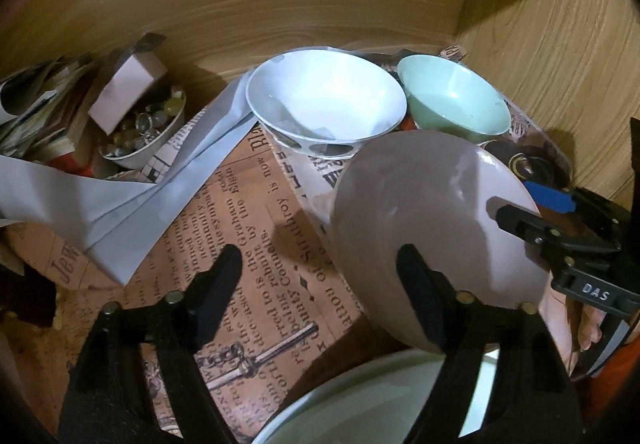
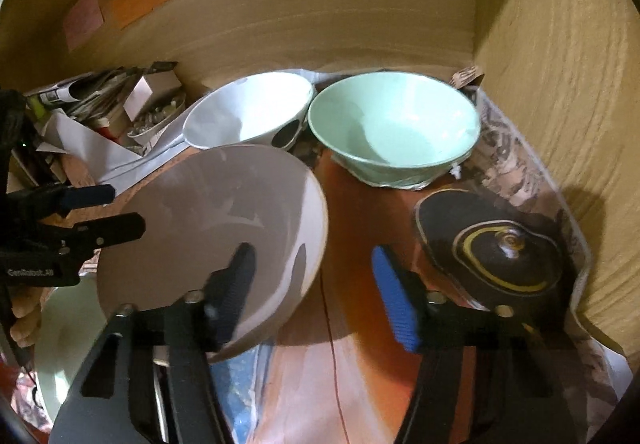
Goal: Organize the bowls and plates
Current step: 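Move both grippers to the mauve bowl rim and close them, then lift the mauve bowl with both grippers off the table, then carry the mauve bowl with both grippers over the mint green plate, then lower the mauve bowl onto the mint green plate and open both grippers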
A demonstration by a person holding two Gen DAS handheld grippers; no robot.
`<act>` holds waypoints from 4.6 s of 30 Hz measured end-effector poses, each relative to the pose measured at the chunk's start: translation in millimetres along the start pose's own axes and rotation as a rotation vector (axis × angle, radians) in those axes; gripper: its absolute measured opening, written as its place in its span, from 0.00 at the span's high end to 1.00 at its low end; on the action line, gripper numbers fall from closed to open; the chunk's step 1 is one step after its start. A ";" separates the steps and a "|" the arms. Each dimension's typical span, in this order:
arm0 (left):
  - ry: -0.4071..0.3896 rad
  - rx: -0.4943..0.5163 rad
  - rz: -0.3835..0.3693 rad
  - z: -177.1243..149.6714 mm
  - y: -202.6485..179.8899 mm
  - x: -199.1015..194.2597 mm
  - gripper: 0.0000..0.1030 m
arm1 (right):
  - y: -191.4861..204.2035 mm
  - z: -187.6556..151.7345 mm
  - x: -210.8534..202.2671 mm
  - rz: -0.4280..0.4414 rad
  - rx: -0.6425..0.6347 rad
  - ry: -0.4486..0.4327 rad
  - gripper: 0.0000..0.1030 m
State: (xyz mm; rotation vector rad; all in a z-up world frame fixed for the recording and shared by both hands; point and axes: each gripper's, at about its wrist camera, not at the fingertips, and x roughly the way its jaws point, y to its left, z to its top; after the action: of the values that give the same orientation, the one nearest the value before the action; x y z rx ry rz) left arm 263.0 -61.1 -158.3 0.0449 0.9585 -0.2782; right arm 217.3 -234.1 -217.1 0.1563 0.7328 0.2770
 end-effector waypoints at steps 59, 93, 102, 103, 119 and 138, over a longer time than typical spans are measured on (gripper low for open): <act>-0.290 -0.011 0.048 -86.8 17.4 -169.1 0.80 | 111.7 -32.3 -105.5 0.165 -0.109 -0.209 0.82; -0.254 -0.242 0.229 -185.7 118.8 -208.6 0.80 | 230.5 -49.3 -37.8 0.370 -0.290 -0.027 0.82; -0.200 -0.289 0.220 -201.6 141.5 -192.8 0.80 | 245.6 -52.9 -9.1 0.359 -0.312 0.051 0.82; -0.195 -0.294 0.217 -202.6 143.2 -189.9 0.80 | 246.6 -53.0 -6.3 0.356 -0.311 0.058 0.82; -0.134 -0.335 0.204 -207.8 160.7 -157.8 0.80 | 257.8 -61.1 20.3 0.308 -0.332 0.153 0.79; -0.357 -0.300 0.238 -175.8 130.9 -230.1 0.19 | 203.6 -25.1 -81.5 0.189 -0.290 -0.231 0.34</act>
State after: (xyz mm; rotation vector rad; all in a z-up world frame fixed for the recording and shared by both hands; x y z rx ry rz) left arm 30.7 142.6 -83.9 -0.1605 0.6234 0.0786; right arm 103.0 -63.8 -135.5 -0.0192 0.4426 0.5323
